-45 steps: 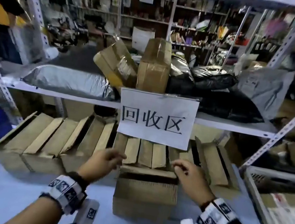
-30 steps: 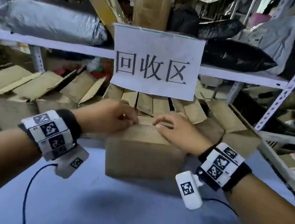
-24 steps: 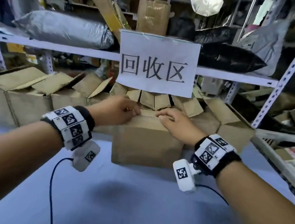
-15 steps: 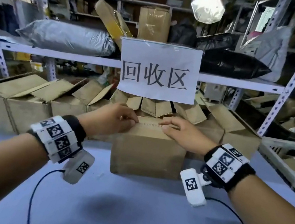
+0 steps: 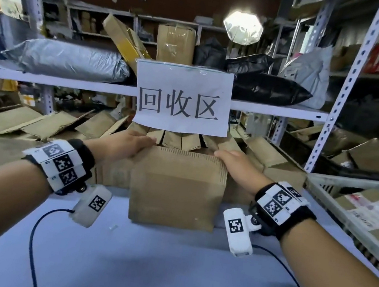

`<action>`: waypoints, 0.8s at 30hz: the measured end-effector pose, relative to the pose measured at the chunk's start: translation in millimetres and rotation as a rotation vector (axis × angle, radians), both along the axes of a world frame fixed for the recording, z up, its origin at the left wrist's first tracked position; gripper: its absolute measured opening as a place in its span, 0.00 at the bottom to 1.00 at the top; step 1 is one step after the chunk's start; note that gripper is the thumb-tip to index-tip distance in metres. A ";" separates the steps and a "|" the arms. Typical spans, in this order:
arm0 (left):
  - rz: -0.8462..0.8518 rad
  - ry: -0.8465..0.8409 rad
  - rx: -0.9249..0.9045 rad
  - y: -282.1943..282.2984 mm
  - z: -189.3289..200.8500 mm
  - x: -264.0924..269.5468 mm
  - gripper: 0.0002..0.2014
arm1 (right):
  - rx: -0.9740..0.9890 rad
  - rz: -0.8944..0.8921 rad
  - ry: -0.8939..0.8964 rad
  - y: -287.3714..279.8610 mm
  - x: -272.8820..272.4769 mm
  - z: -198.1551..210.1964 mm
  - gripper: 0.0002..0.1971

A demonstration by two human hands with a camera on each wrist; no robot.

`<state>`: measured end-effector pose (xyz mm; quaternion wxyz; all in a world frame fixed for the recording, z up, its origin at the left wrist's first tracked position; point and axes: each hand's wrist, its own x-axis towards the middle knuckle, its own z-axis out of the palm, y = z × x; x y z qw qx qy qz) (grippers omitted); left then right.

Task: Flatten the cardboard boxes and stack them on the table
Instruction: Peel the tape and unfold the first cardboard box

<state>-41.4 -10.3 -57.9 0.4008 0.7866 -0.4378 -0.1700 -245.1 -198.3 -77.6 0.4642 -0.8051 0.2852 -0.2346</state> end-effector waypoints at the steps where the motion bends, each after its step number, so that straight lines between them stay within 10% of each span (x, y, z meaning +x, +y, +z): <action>1: -0.009 -0.004 0.010 -0.8 1.7 -0.4 0.21 | 0.021 -0.002 0.008 3.0 -1.7 1.9 0.16; 8: -0.115 -0.014 0.044 1.7 6.4 14.5 0.11 | 0.095 0.101 0.072 -6.1 -2.0 12.1 0.18; 13: -0.164 0.024 0.069 6.8 6.8 28.3 0.26 | 0.105 0.165 0.081 -14.2 6.2 10.2 0.19; 24: -0.149 0.105 0.002 20.0 -11.8 14.3 0.24 | 0.065 0.408 0.097 -3.4 -7.1 1.3 0.35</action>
